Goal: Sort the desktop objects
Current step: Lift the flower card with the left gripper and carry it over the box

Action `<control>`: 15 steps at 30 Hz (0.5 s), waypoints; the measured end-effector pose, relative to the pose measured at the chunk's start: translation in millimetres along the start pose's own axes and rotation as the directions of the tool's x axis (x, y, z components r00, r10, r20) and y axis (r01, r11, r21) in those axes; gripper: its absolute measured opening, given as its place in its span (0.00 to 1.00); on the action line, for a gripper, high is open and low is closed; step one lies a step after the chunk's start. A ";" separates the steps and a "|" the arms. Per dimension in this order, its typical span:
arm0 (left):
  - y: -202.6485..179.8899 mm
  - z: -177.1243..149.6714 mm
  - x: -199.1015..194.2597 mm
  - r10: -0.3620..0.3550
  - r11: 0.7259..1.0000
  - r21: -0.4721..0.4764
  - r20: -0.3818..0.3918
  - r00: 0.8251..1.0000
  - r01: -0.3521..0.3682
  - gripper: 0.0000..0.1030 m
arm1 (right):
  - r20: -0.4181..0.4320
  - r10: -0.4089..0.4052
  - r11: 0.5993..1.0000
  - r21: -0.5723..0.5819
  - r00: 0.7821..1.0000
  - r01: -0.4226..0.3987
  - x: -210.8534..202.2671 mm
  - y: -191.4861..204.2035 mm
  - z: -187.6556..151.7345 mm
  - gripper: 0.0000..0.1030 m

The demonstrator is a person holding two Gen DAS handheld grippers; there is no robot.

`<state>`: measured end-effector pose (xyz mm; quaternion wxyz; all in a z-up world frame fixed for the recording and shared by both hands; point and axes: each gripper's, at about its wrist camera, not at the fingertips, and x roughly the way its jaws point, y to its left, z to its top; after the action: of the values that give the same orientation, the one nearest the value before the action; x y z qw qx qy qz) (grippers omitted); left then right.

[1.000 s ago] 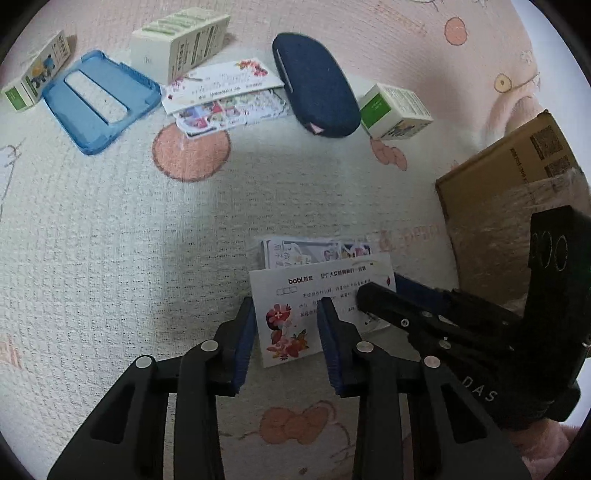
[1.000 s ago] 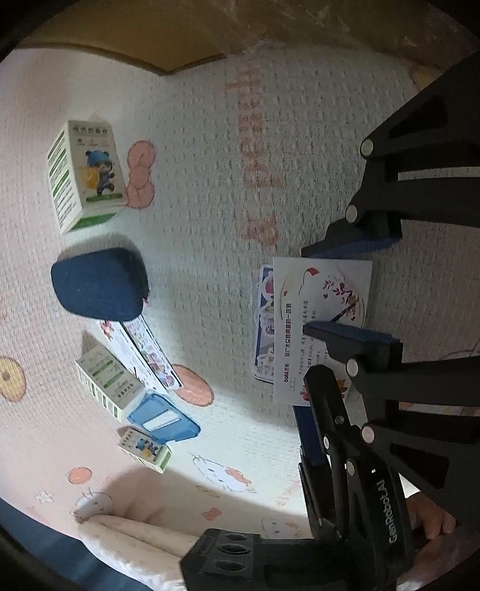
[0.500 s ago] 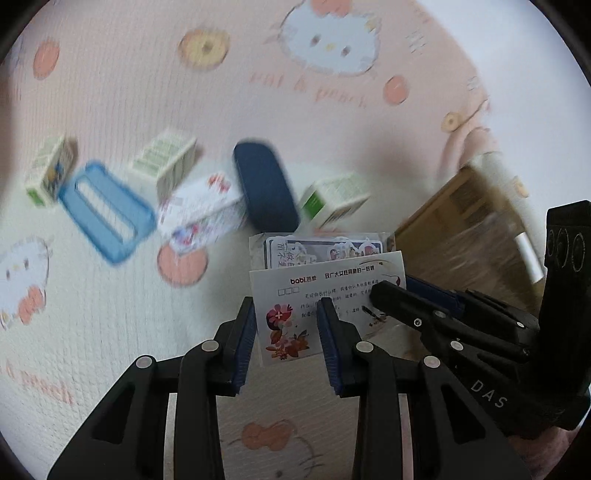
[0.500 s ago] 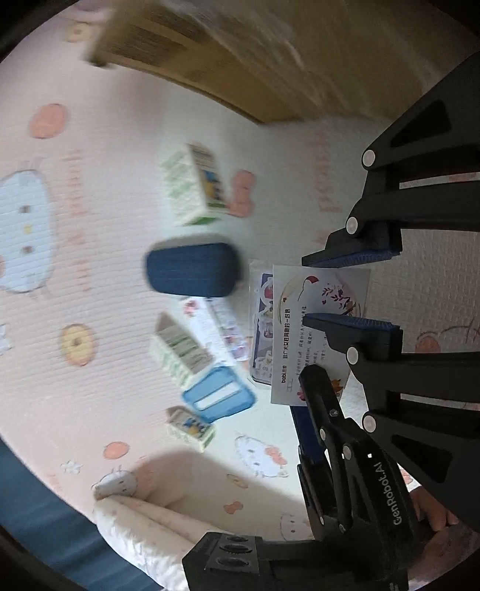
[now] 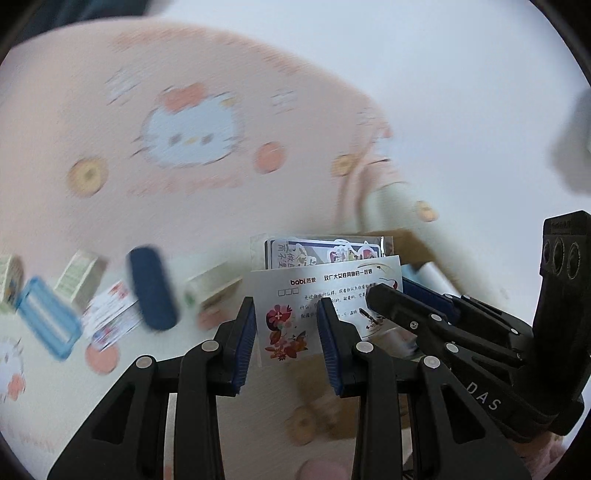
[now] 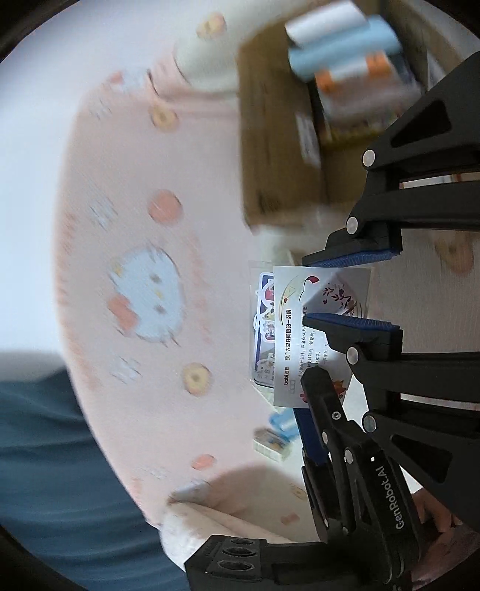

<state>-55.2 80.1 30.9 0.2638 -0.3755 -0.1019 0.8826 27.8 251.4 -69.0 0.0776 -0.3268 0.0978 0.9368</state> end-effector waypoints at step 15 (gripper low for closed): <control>-114.9 -24.9 87.2 -0.084 0.982 0.143 -0.235 0.968 0.120 0.35 | -0.144 -0.043 0.980 0.185 0.989 0.070 -32.8 -135.0 -26.5 0.21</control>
<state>-43.1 223.4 3.8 0.3477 -0.4465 -0.0209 0.8242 97.3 373.3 -86.6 0.1280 -0.3850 0.1821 0.8957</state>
